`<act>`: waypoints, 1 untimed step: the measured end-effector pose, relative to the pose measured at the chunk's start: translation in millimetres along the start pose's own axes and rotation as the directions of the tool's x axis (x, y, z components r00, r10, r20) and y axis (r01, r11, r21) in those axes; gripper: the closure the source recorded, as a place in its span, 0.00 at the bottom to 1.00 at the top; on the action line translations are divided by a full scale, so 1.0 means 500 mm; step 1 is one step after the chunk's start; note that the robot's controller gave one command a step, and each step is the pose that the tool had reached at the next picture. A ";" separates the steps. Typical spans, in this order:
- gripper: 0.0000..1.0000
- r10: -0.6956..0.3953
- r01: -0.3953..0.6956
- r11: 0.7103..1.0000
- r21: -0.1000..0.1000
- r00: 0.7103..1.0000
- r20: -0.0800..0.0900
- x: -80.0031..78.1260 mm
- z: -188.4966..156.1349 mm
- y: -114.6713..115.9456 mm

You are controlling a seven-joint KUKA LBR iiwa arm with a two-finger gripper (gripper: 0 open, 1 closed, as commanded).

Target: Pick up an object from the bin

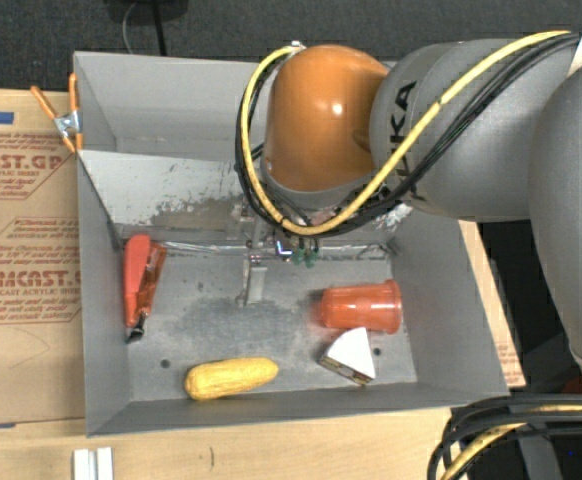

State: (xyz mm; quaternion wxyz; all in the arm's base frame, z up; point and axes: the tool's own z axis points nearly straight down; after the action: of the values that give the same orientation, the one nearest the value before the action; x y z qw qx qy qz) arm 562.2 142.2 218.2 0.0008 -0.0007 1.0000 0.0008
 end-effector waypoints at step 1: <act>0.00 -0.091 0.091 0.996 0.000 0.996 0.001 0.051 0.105 0.002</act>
Offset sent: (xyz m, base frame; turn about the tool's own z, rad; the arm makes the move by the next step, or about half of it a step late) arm -0.0715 0.0147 -0.0690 -0.3754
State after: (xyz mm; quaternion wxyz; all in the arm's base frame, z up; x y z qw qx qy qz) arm 536.9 143.1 165.8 0.0012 -0.0461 0.9989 0.0006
